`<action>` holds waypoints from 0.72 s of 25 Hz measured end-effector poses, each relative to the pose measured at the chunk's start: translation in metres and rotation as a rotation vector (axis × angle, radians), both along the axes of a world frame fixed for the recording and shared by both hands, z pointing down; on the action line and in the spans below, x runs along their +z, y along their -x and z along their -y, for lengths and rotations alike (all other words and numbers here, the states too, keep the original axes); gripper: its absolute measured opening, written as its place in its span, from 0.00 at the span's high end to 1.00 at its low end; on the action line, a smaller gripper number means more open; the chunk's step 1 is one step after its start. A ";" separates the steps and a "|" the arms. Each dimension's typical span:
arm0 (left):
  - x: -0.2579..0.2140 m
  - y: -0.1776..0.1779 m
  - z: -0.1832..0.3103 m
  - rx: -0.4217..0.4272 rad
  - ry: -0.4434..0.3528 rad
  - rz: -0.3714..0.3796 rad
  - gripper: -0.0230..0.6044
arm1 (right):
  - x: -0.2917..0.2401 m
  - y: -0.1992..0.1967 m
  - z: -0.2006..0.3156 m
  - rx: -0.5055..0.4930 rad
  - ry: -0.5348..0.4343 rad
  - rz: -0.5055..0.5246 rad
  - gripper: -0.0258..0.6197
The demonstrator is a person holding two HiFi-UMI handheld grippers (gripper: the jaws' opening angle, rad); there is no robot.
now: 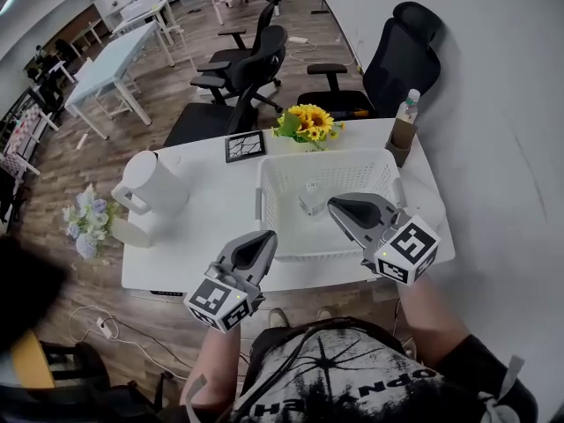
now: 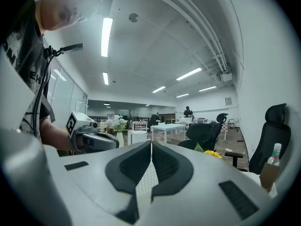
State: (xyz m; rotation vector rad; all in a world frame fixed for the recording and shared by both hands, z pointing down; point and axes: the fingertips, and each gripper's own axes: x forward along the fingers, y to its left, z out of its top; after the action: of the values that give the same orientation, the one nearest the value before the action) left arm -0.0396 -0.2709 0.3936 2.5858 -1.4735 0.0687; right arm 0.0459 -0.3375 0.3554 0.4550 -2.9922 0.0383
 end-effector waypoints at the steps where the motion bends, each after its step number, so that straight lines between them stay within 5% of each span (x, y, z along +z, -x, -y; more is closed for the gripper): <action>1: 0.000 0.003 0.000 0.000 0.000 -0.002 0.95 | 0.002 0.003 0.002 0.001 0.000 -0.012 0.92; 12: 0.003 0.032 0.000 -0.030 0.002 -0.016 0.95 | 0.032 0.030 0.044 -0.010 -0.054 -0.227 0.91; 18: 0.019 0.053 0.005 -0.079 0.043 -0.027 0.95 | 0.067 0.044 0.070 -0.039 -0.040 -0.319 0.77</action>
State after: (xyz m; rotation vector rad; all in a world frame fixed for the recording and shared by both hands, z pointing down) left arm -0.0930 -0.2755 0.4125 2.4823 -1.5454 0.0553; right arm 0.0021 -0.4075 0.4220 0.3674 -2.6911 -0.0897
